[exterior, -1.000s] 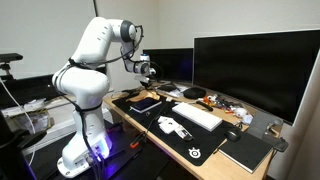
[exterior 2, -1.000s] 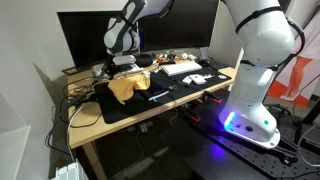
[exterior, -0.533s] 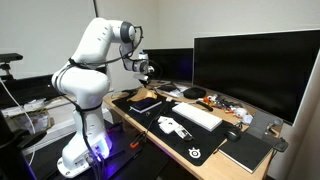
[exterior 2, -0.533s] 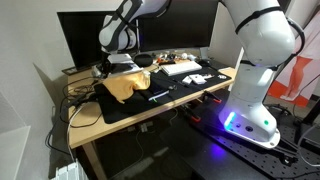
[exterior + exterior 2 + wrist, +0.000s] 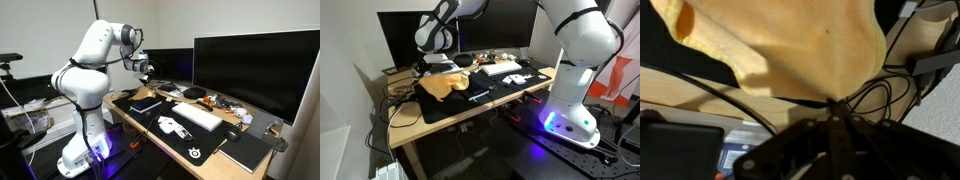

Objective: Remove the orange towel from the top of the book, lay the towel flat on the desk

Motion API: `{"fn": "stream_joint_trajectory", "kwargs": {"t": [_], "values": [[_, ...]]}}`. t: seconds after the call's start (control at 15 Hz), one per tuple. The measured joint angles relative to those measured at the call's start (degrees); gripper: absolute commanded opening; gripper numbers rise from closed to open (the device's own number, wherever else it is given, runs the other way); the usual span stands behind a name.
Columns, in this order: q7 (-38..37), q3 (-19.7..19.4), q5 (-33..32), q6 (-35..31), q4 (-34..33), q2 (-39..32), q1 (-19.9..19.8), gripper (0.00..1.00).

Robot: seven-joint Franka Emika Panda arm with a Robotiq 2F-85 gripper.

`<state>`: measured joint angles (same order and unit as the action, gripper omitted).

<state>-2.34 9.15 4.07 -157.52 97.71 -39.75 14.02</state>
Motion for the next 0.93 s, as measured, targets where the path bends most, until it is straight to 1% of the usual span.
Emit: {"fn": "stream_joint_trajectory", "kwargs": {"t": [0.53, 0.6, 0.67, 0.8, 0.87, 0.93], "values": [[0.0, -0.3, -0.1, 0.0, -4.1, -2.9, 0.1, 0.0], [0.0, -0.3, -0.3, 0.0, -4.2, -3.2, 0.1, 0.07], [0.0, -0.4, -0.5, 0.0, -4.2, -3.4, 0.1, 0.27], [0.0, -0.4, -0.7, 0.0, -4.2, -3.7, 0.1, 0.4], [0.0, -0.4, -0.8, 0.0, -3.9, -3.8, 0.1, 0.49], [0.0, -0.3, -0.8, 0.0, -3.6, -3.8, 0.1, 0.56]]}}
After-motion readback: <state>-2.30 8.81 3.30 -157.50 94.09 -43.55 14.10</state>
